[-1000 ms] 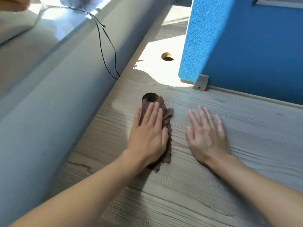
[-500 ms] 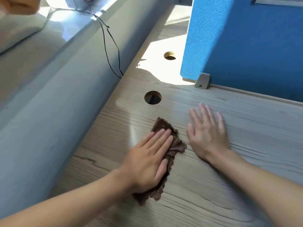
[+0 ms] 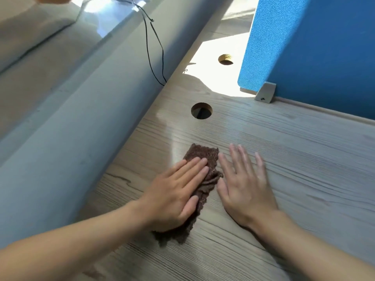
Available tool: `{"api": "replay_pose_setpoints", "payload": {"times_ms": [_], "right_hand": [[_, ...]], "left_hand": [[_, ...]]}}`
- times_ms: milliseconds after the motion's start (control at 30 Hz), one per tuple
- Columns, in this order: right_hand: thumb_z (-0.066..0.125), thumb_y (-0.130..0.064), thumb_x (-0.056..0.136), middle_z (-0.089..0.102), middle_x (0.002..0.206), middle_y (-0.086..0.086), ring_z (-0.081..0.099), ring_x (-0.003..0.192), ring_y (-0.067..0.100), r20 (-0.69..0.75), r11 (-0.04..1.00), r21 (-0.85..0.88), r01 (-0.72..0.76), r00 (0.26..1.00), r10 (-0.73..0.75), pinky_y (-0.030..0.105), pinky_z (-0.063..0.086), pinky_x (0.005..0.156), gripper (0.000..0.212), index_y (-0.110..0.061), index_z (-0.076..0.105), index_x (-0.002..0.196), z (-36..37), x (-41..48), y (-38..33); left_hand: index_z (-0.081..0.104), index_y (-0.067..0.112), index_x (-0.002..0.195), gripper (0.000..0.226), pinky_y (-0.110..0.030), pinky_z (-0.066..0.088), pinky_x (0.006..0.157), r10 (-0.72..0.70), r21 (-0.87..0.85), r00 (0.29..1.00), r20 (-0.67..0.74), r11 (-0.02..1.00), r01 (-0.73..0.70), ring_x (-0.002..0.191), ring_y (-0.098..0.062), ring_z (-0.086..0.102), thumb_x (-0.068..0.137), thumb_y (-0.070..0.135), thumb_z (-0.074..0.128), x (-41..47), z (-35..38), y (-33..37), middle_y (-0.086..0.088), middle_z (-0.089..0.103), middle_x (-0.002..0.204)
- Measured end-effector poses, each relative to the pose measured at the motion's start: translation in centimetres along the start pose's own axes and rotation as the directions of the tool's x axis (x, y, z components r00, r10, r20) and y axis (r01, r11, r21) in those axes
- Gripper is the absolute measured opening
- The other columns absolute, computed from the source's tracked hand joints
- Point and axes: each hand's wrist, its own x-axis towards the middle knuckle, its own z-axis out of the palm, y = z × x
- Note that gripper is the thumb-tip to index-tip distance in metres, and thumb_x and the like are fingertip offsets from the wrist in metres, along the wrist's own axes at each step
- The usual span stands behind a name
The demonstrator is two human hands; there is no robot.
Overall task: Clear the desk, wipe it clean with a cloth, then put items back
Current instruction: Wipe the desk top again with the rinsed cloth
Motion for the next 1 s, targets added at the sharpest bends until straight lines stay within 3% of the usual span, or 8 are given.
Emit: {"api": "replay_pose_setpoints", "payload": {"times_ms": [67, 233, 367, 500, 600, 700, 867, 1000], "right_hand": [[0.025, -0.046, 0.096, 0.021, 0.163, 0.012, 0.015, 0.152, 0.027, 0.000, 1.000, -0.007, 0.005, 1.000, -0.005, 0.059, 0.014, 0.120, 0.065, -0.018, 0.034, 0.154, 0.0, 0.0, 0.0], [0.015, -0.049, 0.098, 0.004, 0.166, 0.007, -0.002, 0.154, 0.023, 0.014, 1.000, 0.027, 0.001, 1.000, -0.002, 0.055, 0.002, 0.122, 0.065, -0.023, 0.014, 0.158, 0.0, 0.0, 0.0], [0.016, -0.048, 0.097, 0.010, 0.166, 0.009, 0.003, 0.154, 0.024, 0.006, 1.000, 0.025, 0.002, 1.000, -0.002, 0.057, 0.005, 0.121, 0.067, -0.022, 0.022, 0.158, -0.1, 0.1, 0.0], [0.018, -0.048, 0.097, 0.013, 0.165, 0.009, 0.006, 0.154, 0.024, -0.001, 1.000, 0.019, 0.008, 1.000, -0.008, 0.056, 0.004, 0.121, 0.066, -0.022, 0.025, 0.157, -0.1, 0.0, 0.0], [0.020, -0.047, 0.096, 0.017, 0.165, 0.011, 0.009, 0.153, 0.026, -0.014, 1.000, 0.030, 0.005, 1.000, -0.004, 0.056, 0.004, 0.122, 0.065, -0.021, 0.027, 0.155, -0.2, 0.1, 0.0], [0.033, -0.036, 0.094, 0.042, 0.152, 0.017, 0.032, 0.145, 0.032, -0.088, 1.000, -0.010, 0.028, 0.996, -0.029, 0.058, 0.019, 0.118, 0.057, -0.009, 0.047, 0.142, -0.7, -0.8, -0.9], [0.032, -0.038, 0.094, 0.037, 0.155, 0.020, 0.028, 0.147, 0.036, -0.053, 0.986, 0.033, 0.161, 0.986, -0.159, 0.057, 0.025, 0.117, 0.061, -0.006, 0.045, 0.145, 0.6, -4.7, -4.5], [0.029, -0.039, 0.096, 0.029, 0.159, 0.020, 0.021, 0.150, 0.035, -0.053, 0.988, 0.026, 0.155, 0.987, -0.154, 0.056, 0.019, 0.120, 0.063, -0.008, 0.039, 0.150, 0.7, -4.8, -4.7]], "left_hand": [[0.031, 0.007, 0.154, 0.064, -0.038, 0.015, 0.124, 0.006, -0.011, 1.000, 0.017, 1.000, -0.006, 0.152, -0.020, 0.017, 0.096, 0.033, 0.036, 1.3, -0.3, -2.9, -0.010, 0.022, 0.163], [0.012, 0.014, 0.159, 0.070, -0.033, 0.000, 0.124, -0.575, -0.068, 0.818, 0.028, 0.815, 0.575, 0.153, -0.014, 0.000, 0.095, 0.040, 0.015, 6.7, -1.0, -8.4, -0.003, 0.005, 0.167], [0.026, 0.007, 0.156, 0.068, -0.046, 0.020, 0.122, -0.354, -0.016, 0.934, -0.050, 0.935, 0.353, 0.153, -0.021, 0.011, 0.097, 0.040, 0.028, 0.2, 0.0, 0.5, -0.010, 0.017, 0.164], [0.025, 0.010, 0.156, 0.066, -0.038, 0.014, 0.124, -0.085, -0.060, 0.995, 0.049, 0.994, 0.088, 0.153, -0.018, 0.011, 0.098, 0.037, 0.037, -5.1, -0.6, 3.5, -0.007, 0.016, 0.165], [0.017, 0.018, 0.159, 0.066, -0.030, 0.001, 0.124, -0.304, 0.001, 0.952, 0.034, 0.952, 0.305, 0.153, -0.011, 0.002, 0.097, 0.041, 0.023, -1.6, -1.1, -1.9, -0.001, 0.010, 0.167], [0.006, 0.016, 0.159, 0.069, -0.031, -0.004, 0.124, -0.671, -0.031, 0.741, 0.033, 0.740, 0.672, 0.152, -0.010, -0.006, 0.095, 0.042, 0.012, 0.6, -1.0, -3.5, -0.001, -0.001, 0.167], [0.022, 0.007, 0.157, 0.067, -0.041, 0.015, 0.124, -0.340, 0.003, 0.940, -0.016, 0.940, 0.340, 0.154, -0.020, 0.006, 0.098, 0.039, 0.032, -7.5, 0.2, 6.5, -0.010, 0.012, 0.165], [0.027, 0.015, 0.156, 0.066, -0.036, 0.012, 0.124, -0.251, 0.002, 0.967, 0.040, 0.968, 0.251, 0.153, -0.015, 0.013, 0.095, 0.038, 0.035, -8.7, -0.3, 2.8, -0.004, 0.018, 0.165]]}}
